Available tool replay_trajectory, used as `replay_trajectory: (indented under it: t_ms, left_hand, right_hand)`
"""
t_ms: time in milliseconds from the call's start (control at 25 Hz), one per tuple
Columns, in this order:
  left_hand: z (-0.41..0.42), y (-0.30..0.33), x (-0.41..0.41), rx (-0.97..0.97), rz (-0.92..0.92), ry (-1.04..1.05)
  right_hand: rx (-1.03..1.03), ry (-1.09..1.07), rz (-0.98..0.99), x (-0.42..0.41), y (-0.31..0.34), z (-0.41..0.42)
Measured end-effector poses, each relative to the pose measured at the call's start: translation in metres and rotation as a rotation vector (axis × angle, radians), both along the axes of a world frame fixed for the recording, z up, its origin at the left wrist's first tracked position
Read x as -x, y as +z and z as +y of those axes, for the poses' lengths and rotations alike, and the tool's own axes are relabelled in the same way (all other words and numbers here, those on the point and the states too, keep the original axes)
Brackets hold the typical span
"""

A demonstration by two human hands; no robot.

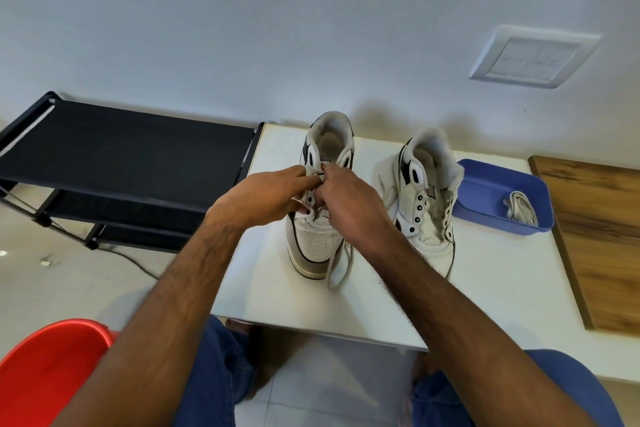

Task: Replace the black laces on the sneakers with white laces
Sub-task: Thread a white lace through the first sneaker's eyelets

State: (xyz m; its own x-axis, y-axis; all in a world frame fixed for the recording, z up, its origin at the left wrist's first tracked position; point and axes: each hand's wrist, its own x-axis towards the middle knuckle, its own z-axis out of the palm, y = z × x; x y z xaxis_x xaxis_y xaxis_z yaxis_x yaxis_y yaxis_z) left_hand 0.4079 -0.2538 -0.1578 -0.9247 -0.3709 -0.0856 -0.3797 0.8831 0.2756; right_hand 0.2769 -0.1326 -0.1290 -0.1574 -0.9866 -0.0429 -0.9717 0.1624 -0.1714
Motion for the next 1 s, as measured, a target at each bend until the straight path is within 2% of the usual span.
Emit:
replay_trajectory:
  t_ms: [160, 320, 440, 760, 1000]
  left_hand:
    - [-0.006, -0.001, 0.000, -0.125, 0.062, -0.008]
    - [-0.005, -0.011, -0.015, -0.344, 0.261, 0.067]
    - [0.006, -0.013, -0.020, -0.440, 0.332, 0.143]
    - [0.020, -0.015, -0.016, -0.462, 0.352, 0.220]
    - [0.019, -0.016, -0.017, -0.468, 0.360, 0.245]
  right_hand:
    - [0.007, 0.016, -0.005, 0.002, -0.001, 0.000]
    - [0.017, 0.037, -0.025, 0.004, -0.003, -0.004]
    - [0.023, -0.005, -0.136, 0.008, -0.004, -0.004]
    - [-0.028, -0.003, -0.281, 0.018, -0.008, -0.001]
    - [-0.027, 0.035, -0.283, 0.020, -0.007, -0.002]
